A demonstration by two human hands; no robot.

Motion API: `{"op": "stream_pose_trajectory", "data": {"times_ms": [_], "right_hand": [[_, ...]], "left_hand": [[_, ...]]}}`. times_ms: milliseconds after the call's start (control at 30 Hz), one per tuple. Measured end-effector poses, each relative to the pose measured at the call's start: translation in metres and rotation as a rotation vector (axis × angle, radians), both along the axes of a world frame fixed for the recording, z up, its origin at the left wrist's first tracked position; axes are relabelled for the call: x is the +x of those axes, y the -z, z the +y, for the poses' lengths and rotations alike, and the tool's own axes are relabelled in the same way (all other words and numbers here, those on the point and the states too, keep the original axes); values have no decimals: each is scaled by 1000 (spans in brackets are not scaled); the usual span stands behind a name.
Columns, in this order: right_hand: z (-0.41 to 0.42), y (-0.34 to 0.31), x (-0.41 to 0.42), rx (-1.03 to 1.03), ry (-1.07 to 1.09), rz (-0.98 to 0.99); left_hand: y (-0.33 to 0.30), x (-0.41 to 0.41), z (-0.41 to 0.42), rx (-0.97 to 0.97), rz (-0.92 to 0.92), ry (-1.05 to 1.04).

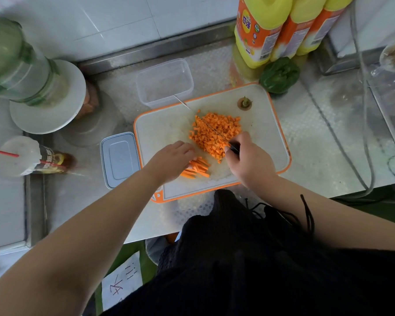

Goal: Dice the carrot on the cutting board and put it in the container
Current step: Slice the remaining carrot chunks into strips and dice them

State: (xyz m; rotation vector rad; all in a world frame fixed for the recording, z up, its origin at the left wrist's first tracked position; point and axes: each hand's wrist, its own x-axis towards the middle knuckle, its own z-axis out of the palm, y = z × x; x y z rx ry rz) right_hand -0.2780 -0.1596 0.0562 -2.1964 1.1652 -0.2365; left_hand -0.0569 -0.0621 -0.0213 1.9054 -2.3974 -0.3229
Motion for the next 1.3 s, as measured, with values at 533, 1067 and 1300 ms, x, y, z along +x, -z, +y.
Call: {"op": "stream_pose_trajectory", "data": {"times_ms": [533, 1067, 1300], "right_hand": [[2, 7, -7, -38, 7, 3], [9, 6, 10, 210, -91, 108], [12, 18, 8, 259, -209, 276]], "left_hand": [[31, 7, 13, -214, -196, 220], [9, -95, 22, 200, -25, -1044], [-5, -100, 19, 199, 203, -1258]]}}
